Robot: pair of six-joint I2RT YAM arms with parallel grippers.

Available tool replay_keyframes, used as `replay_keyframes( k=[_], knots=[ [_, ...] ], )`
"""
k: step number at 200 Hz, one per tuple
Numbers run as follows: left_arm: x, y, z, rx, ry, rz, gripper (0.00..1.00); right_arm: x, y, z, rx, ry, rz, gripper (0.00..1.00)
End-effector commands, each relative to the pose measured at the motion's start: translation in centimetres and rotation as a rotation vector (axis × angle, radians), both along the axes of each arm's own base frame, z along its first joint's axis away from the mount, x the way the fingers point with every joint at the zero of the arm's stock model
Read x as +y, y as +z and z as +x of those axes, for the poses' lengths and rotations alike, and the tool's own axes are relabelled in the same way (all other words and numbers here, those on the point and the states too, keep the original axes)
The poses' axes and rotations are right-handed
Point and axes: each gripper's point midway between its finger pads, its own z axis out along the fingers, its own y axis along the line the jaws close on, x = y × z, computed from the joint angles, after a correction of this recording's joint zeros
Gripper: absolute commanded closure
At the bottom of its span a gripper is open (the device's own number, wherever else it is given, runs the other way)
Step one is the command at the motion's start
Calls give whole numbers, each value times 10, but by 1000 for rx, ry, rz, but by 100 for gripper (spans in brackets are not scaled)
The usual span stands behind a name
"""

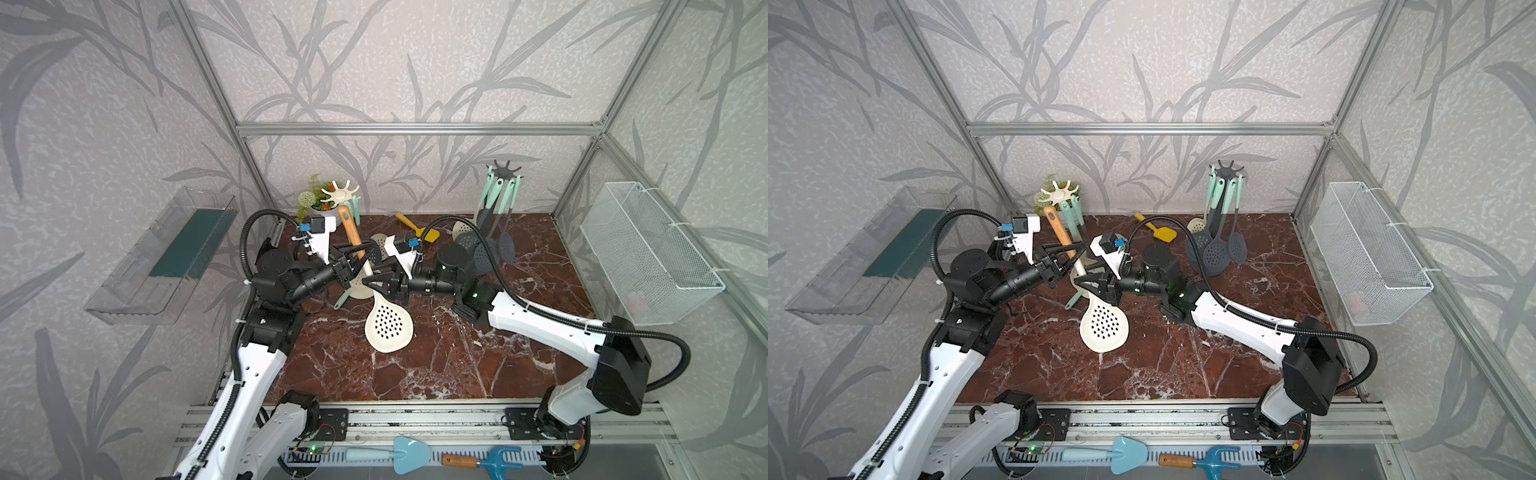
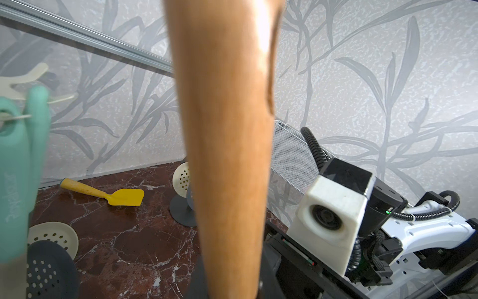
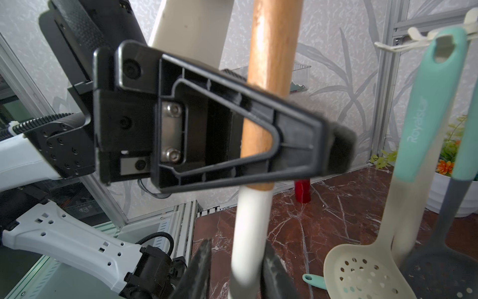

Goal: Hang the skimmer on the kitchen utensil rack
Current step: Pick up the skimmer from the center of the board, then hang the skimmer on the rack.

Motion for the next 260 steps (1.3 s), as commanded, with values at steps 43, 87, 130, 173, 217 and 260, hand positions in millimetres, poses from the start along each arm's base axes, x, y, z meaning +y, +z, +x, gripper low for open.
replay_keyframes(
  k=[43, 87, 130, 173, 217, 260],
  knots=[
    [-1, 23, -8, -76, -18, 10, 100, 8, -1, -1, 37, 70, -4, 100],
    [24, -3, 1, 6, 168, 124, 42, 0, -5, 33, 61, -65, 3, 100],
    [80, -42, 18, 152, 491, 237, 29, -5, -6, 60, 70, -198, 12, 100],
    [135, -79, 28, 275, 783, 313, 26, -2, -13, 76, 112, -278, 10, 100],
    [162, -108, 32, 341, 922, 399, 17, 12, -16, 75, 136, -295, 0, 100],
    [174, -127, 33, 409, 976, 456, 7, 31, -22, 72, 158, -300, -18, 100]
  ],
)
